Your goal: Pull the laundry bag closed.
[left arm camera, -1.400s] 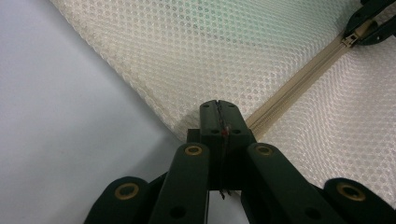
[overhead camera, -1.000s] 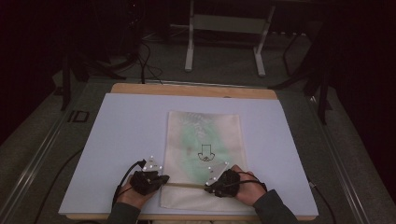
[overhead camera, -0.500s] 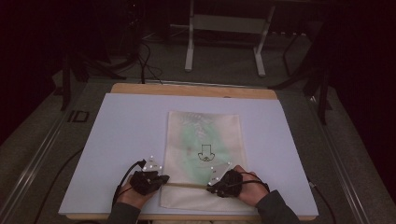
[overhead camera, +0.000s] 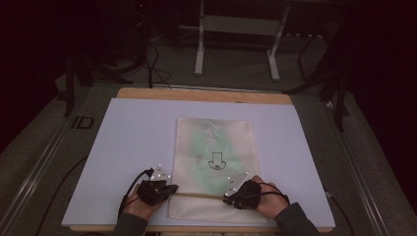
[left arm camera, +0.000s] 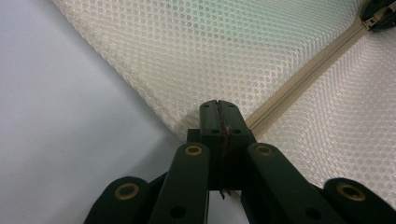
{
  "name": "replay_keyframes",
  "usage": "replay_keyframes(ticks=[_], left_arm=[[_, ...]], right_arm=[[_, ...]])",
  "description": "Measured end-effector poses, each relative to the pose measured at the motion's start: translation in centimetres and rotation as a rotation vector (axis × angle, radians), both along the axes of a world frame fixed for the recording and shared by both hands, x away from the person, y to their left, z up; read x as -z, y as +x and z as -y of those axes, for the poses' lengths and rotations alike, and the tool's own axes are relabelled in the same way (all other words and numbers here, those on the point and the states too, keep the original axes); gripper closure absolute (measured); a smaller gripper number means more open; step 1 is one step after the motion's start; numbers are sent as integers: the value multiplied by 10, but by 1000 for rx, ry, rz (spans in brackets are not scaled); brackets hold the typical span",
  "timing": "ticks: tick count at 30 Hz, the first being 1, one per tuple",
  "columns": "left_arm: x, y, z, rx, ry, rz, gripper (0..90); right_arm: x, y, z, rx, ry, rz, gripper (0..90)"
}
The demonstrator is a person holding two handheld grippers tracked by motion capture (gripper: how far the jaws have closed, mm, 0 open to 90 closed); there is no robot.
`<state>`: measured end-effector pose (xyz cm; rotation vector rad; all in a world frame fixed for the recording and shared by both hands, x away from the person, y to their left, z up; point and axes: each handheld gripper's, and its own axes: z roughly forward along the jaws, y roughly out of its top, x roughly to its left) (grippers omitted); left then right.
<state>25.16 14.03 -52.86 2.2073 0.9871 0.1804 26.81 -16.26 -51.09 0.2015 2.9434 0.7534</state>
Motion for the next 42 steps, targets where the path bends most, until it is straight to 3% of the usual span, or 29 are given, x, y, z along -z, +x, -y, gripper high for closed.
replay_keyframes(ticks=[20, 42], left_arm=[[0, 0, 0, 0, -1, 0, 893], [0, -1, 0, 0, 2, 2, 893]], right_arm=[[-1, 1, 15, 21, 1, -11, 824], [-2, 0, 17, 20, -17, -4, 824]])
